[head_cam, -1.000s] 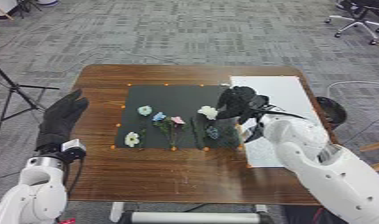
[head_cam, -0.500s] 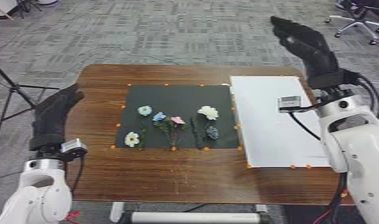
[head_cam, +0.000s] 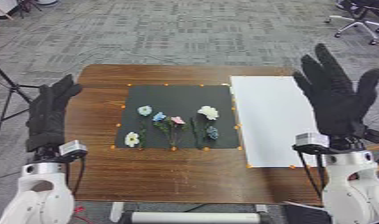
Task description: Arrange flowers
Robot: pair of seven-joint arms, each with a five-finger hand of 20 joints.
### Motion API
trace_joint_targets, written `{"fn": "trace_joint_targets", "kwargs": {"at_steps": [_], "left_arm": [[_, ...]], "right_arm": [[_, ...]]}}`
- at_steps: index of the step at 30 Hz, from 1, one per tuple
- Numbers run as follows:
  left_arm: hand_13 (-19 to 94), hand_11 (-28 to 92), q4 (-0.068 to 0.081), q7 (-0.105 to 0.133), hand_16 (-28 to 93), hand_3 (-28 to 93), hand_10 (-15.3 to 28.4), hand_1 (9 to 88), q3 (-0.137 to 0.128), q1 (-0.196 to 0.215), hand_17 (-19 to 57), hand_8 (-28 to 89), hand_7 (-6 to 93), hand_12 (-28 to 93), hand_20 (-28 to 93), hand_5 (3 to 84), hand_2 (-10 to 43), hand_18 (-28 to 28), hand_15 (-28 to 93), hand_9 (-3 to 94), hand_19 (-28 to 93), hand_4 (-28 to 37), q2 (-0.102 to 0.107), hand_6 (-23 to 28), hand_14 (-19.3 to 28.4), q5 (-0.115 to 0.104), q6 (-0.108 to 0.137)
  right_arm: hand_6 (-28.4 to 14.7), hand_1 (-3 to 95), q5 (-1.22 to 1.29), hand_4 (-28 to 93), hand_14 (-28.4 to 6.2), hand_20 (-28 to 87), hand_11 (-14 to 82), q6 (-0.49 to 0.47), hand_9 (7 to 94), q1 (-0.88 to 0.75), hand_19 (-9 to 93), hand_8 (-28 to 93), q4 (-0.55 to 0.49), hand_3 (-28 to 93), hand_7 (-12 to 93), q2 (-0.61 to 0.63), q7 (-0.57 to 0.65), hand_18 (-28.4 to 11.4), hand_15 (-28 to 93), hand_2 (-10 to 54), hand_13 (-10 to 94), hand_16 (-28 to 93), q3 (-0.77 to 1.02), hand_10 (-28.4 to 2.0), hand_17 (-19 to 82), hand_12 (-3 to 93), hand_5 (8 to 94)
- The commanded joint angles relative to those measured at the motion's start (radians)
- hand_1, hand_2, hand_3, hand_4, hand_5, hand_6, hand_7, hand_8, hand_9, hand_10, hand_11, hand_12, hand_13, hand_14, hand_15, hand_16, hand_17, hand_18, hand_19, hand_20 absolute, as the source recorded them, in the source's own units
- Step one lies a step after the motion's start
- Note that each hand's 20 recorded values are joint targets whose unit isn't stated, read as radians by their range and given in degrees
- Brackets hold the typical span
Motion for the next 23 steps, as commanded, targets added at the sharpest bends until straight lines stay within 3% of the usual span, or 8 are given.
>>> {"fn": "trace_joint_targets", "kwargs": {"at_steps": [1, 12, 14, 15, 18, 19, 21, 23], "left_arm": [[28, 14, -0.004, -0.013, -6, 37, 15.1, 30.1, 0.000, 0.009, 7.0, -8, 6.0, 7, 14, 47.3, 32.0, 4.0, 7, 51.4, 2, -28.3, -0.010, 6.8, 9.3, -0.039, -0.013], [38, 16, -0.011, -0.014, -4, 52, 14.4, 26.8, 0.011, 0.000, 8.6, -9, 9.1, 8, 15, 55.9, 29.3, 5.6, 11, 59.3, 2, -28.3, -0.008, 1.6, 13.7, -0.055, 0.034], [40, 17, -0.008, -0.033, -4, 60, 14.2, 25.0, -0.009, 0.000, 9.9, -9, 10.2, 8, 16, 56.4, 25.4, 7.0, 12, 59.3, 4, -28.2, -0.022, 0.5, 14.5, -0.060, -0.021], [41, 17, 0.004, -0.032, -3, 64, 14.2, 25.6, -0.028, 0.000, 10.6, -8, 11.2, 9, 18, 57.0, 22.4, 8.2, 12, 59.1, 6, -27.5, -0.030, 0.0, 15.1, -0.041, -0.094], [51, 23, 0.005, -0.025, 1, 67, 14.3, 39.3, -0.024, 0.001, 11.9, 8, 18.7, 14, 34, 64.6, 7.5, 14.0, 30, 61.4, 30, 5.4, -0.034, 1.7, 16.9, 0.014, -0.077], [52, 26, 0.005, -0.021, 1, 66, 14.0, 43.4, -0.021, 0.000, 11.6, 14, 21.3, 16, 40, 66.0, 4.0, 14.5, 39, 62.1, 38, 15.7, -0.034, 2.7, 16.5, 0.003, -0.075], [52, 28, 0.000, -0.019, 1, 67, 13.4, 46.5, -0.010, -0.003, 10.2, 19, 29.1, 22, 47, 64.6, 1.0, 15.2, 50, 62.3, 48, 23.2, -0.031, 3.6, 16.2, -0.003, -0.028], [49, 28, -0.005, -0.043, 2, 65, 14.0, 47.6, -0.023, 0.001, 10.2, 19, 42.6, 36, 55, 61.2, 1.5, 15.6, 64, 63.5, 55, 23.8, -0.036, 3.8, 16.2, 0.011, -0.034]], "right_arm": [[-2.7, -2.6, -0.087, -24, -9.0, 16, -0.1, 0.036, 27.1, -0.016, 0, -7, 0.005, 44, 0, -0.010, -0.003, -10.7, -6, 14.4, 12, 7, 0.011, -12.0, 3, 6.3, 28.7], [-3.0, -2.6, -0.108, -21, -12.6, 18, 3.6, 0.005, 36.6, -0.011, 2, -7, 0.013, 57, 3, -0.010, 0.023, -14.2, 4, 11.1, 23, 10, 0.019, -14.2, 11, 8.5, 38.6], [-3.0, -2.5, -0.119, -19, -12.9, 19, 3.8, 0.014, 38.2, -0.008, 2, -7, 0.012, 60, 3, -0.011, 0.027, -14.3, 5, 10.4, 25, 9, 0.016, -14.4, 11, 9.5, 41.1], [-3.0, -0.6, -0.118, -18, -13.5, 20, 4.1, 0.052, 39.4, -0.013, 2, -6, -0.003, 63, 4, -0.011, 0.056, -14.2, 6, 9.1, 26, 9, 0.010, -14.4, 12, 9.9, 42.6], [-3.5, 10.4, -0.180, -16, -16.2, 27, 6.8, 0.076, 50.2, -0.012, 9, -7, -0.009, 63, 8, -0.012, 0.089, -14.4, 15, 7.0, 42, 17, 0.012, -15.2, 19, 15.1, 49.4], [-3.6, 13.8, -0.184, -16, -15.6, 30, 7.5, 0.074, 54.4, -0.013, 12, -7, -0.012, 63, 9, -0.010, 0.096, -14.4, 17, 5.8, 49, 23, 0.014, -15.1, 21, 17.0, 51.9], [-2.8, 17.8, -0.196, -15, -14.5, 35, 9.7, 0.058, 59.5, -0.007, 18, -7, -0.008, 65, 12, -0.010, 0.102, -14.8, 21, 4.1, 55, 28, 0.015, -14.8, 23, 18.9, 55.6], [-1.1, 23.2, -0.230, -15, -13.1, 41, 14.4, 0.059, 64.8, 0.006, 29, -7, -0.006, 66, 18, -0.007, 0.110, -16.0, 31, 2.4, 59, 29, 0.010, -14.4, 24, 21.1, 60.2]]}}
